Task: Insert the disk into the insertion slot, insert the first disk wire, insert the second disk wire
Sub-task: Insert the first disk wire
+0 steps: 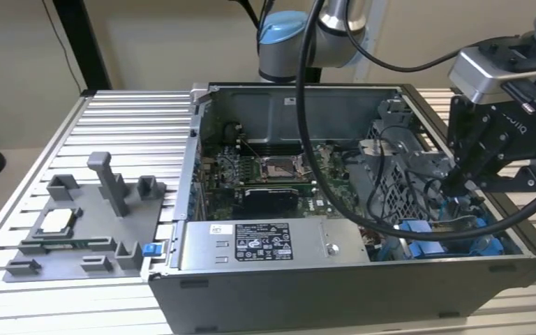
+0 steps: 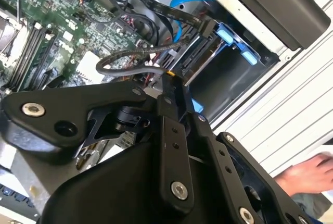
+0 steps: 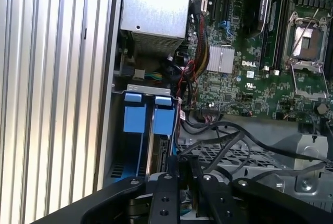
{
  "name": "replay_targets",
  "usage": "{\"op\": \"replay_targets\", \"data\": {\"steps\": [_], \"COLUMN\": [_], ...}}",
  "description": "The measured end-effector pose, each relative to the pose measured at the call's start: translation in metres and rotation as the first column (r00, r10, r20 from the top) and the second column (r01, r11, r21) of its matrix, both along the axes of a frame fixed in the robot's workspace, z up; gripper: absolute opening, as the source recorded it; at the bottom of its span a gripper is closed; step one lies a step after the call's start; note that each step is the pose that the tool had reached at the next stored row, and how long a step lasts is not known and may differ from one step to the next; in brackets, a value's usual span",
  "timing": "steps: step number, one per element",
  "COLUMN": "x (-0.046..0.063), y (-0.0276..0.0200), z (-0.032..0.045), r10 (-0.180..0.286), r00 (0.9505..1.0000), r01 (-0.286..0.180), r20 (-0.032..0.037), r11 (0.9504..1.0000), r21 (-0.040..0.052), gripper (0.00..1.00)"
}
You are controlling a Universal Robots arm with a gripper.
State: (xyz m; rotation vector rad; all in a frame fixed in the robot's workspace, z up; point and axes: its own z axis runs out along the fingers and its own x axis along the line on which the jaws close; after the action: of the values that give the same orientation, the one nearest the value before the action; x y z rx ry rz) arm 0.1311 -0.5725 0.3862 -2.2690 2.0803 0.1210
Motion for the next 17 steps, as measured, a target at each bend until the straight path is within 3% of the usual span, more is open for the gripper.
{"op": "replay_targets", "data": {"steps": [4, 10, 12, 17], "x": [0.0011, 0.0058, 0.0074, 0.0079], "y": [0.0001, 0.0000, 0.0000, 0.0000], "z": [-0.0006, -0.0018, -0.0020, -0.0022], "r10": [0.000, -0.001, -0.001, -0.001], "r00": [1.0000, 0.9997, 0.9996, 0.9995], "r01": [0.000, -0.001, -0.001, -0.001], "r20": [-0.0067, -0.0247, -0.0292, -0.0301], "r11": [0.9994, 0.9975, 0.9973, 0.9973], "r21": [-0.0346, -0.0702, -0.0732, -0.0730], "gripper": [0.00, 0.00, 0.00, 0.00]}}
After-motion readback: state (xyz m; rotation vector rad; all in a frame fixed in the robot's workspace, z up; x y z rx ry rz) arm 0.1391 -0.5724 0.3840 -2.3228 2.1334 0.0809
